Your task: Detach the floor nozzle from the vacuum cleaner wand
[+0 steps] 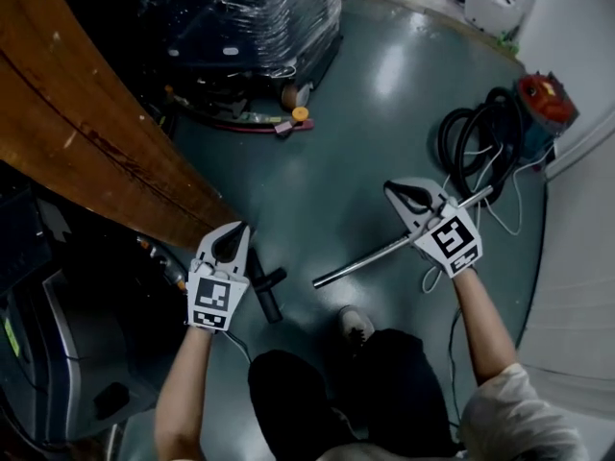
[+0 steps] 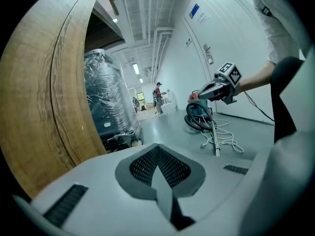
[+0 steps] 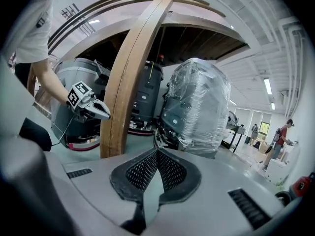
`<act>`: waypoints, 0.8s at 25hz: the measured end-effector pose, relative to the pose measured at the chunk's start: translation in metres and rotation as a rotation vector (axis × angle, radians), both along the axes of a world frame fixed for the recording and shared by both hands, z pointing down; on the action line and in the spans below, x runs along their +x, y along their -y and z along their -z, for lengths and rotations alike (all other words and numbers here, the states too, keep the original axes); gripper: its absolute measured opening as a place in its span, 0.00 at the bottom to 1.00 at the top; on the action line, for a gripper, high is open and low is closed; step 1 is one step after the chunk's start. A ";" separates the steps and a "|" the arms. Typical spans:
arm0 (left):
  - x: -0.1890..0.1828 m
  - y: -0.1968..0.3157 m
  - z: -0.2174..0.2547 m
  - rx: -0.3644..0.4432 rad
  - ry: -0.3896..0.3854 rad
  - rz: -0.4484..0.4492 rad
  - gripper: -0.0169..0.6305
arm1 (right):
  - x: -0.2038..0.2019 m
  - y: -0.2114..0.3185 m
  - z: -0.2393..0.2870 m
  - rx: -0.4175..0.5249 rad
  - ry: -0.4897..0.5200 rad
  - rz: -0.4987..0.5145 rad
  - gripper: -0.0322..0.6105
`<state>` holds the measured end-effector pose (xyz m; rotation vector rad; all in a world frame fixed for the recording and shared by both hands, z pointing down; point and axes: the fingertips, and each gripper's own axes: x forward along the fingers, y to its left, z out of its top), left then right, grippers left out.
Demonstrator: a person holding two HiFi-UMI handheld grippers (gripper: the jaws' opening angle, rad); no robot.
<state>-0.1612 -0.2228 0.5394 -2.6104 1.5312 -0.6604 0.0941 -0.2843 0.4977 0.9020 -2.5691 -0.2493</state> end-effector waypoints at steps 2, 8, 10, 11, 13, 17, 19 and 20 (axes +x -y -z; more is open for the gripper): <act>0.007 0.003 0.024 0.002 -0.020 0.000 0.03 | -0.001 0.004 0.023 0.003 0.019 0.006 0.09; 0.027 0.016 0.089 -0.018 -0.073 0.014 0.03 | -0.008 0.010 0.097 0.004 0.048 0.043 0.09; 0.033 0.020 0.111 -0.030 -0.098 0.023 0.03 | -0.009 0.008 0.122 -0.005 0.061 0.048 0.09; 0.037 0.022 0.122 -0.034 -0.110 0.028 0.03 | -0.010 0.008 0.135 -0.011 0.068 0.048 0.09; 0.044 0.026 0.149 -0.040 -0.130 0.032 0.03 | -0.012 0.007 0.163 -0.021 0.081 0.048 0.09; 0.056 0.025 0.202 -0.051 -0.154 0.029 0.03 | -0.012 0.000 0.215 -0.038 0.084 0.044 0.09; 0.061 0.022 0.228 -0.066 -0.173 0.030 0.03 | -0.009 -0.005 0.239 -0.051 0.085 0.036 0.09; 0.063 0.021 0.240 -0.071 -0.180 0.032 0.03 | -0.008 -0.007 0.251 -0.056 0.083 0.033 0.09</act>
